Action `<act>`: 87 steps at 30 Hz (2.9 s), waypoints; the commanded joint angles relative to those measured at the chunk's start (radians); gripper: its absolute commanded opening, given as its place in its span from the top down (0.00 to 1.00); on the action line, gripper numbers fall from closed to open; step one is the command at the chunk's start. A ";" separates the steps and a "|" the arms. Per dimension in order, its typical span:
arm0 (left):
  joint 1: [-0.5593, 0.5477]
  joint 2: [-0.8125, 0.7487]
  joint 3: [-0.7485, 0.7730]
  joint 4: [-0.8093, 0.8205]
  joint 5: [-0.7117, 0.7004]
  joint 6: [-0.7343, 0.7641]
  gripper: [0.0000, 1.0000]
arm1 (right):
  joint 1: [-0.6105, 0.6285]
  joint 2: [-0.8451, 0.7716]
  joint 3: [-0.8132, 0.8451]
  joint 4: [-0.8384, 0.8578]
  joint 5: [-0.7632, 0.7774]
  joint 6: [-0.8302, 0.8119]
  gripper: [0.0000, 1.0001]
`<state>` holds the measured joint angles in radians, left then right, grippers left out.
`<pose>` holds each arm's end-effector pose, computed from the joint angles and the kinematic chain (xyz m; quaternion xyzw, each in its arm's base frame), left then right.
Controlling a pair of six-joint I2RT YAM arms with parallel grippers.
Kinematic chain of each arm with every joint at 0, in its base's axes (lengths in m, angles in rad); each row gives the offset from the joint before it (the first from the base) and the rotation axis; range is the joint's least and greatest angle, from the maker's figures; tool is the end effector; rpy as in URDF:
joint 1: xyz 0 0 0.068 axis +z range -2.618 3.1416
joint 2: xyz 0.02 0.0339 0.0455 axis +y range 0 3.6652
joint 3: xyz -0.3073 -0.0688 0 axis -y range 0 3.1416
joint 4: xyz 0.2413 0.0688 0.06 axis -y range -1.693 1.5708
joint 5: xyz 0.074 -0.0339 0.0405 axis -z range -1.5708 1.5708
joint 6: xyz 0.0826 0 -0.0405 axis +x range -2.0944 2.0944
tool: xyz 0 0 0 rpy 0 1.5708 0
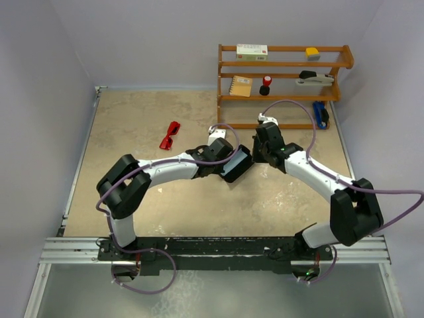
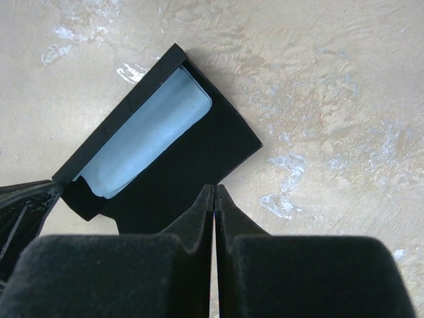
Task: Organize the sunglasses
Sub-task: Adjust the sunglasses case at the center of the board, then pick up the sunglasses from the center of the board.
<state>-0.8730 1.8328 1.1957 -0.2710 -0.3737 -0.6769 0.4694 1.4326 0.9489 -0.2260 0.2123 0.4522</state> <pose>0.2943 -0.3041 0.1960 0.0308 0.9306 -0.0982 0.3513 0.3080 0.1367 0.2579 0.0364 0.9040 0.0983 0.4145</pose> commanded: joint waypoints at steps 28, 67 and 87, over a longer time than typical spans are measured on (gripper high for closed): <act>0.104 0.052 -0.033 0.194 0.076 0.052 1.00 | 0.021 0.058 0.037 0.010 -0.061 -0.019 1.00; -0.018 -0.179 -0.108 0.049 -0.093 -0.064 1.00 | 0.032 0.062 0.060 -0.009 -0.080 -0.038 0.95; 0.472 -0.137 0.051 -0.028 -0.001 0.260 0.66 | 0.100 -0.002 0.036 -0.021 -0.111 -0.037 0.79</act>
<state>-0.4911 1.6520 1.1603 -0.3115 -0.4335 -0.5217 0.5648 1.5032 1.0027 -0.2436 0.1116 0.4259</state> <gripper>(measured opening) 0.334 0.201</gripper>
